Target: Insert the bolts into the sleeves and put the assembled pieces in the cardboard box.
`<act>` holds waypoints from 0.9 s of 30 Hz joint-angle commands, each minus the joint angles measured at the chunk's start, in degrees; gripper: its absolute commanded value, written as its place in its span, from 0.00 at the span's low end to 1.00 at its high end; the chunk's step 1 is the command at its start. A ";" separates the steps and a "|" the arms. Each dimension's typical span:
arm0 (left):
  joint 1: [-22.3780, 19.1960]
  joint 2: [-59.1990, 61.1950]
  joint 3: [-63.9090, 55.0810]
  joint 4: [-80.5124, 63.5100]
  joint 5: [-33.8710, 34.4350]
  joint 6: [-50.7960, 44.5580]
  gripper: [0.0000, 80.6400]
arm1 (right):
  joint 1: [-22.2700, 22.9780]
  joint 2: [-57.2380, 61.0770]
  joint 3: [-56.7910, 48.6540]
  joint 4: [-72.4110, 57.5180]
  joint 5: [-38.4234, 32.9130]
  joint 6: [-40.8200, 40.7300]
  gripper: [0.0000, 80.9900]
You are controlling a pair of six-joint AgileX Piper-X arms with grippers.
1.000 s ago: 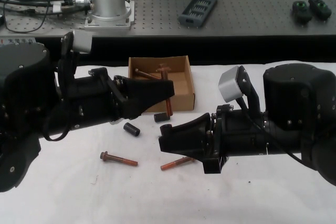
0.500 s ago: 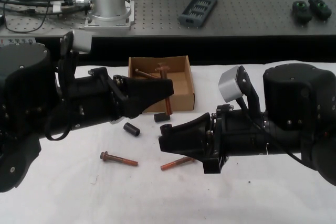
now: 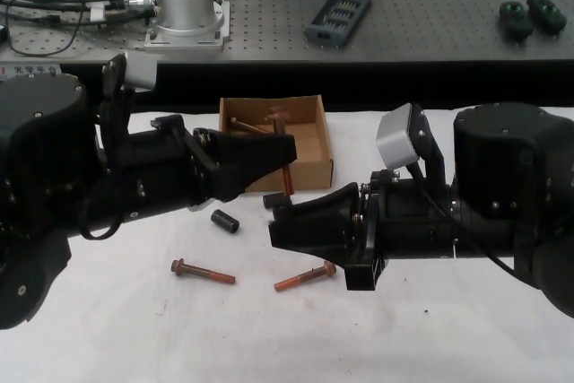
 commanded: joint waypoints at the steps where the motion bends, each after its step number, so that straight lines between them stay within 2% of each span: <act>1: -0.02 0.17 -0.35 -0.67 -1.28 -0.77 0.01 | -0.25 0.05 -0.34 -1.23 1.25 0.07 0.06; 12: -0.02 0.17 -0.35 -0.67 -1.14 -1.04 0.01 | -0.25 0.05 -0.34 -4.38 2.50 0.35 0.06; 16: -0.02 0.17 -0.35 0.07 -1.02 -1.84 0.01 | -0.40 0.05 -0.34 -7.73 4.19 4.11 0.06; 27: -0.02 0.17 -0.35 3.98 2.88 -0.25 0.01 | -2.30 0.05 -0.34 -11.30 4.21 7.79 0.06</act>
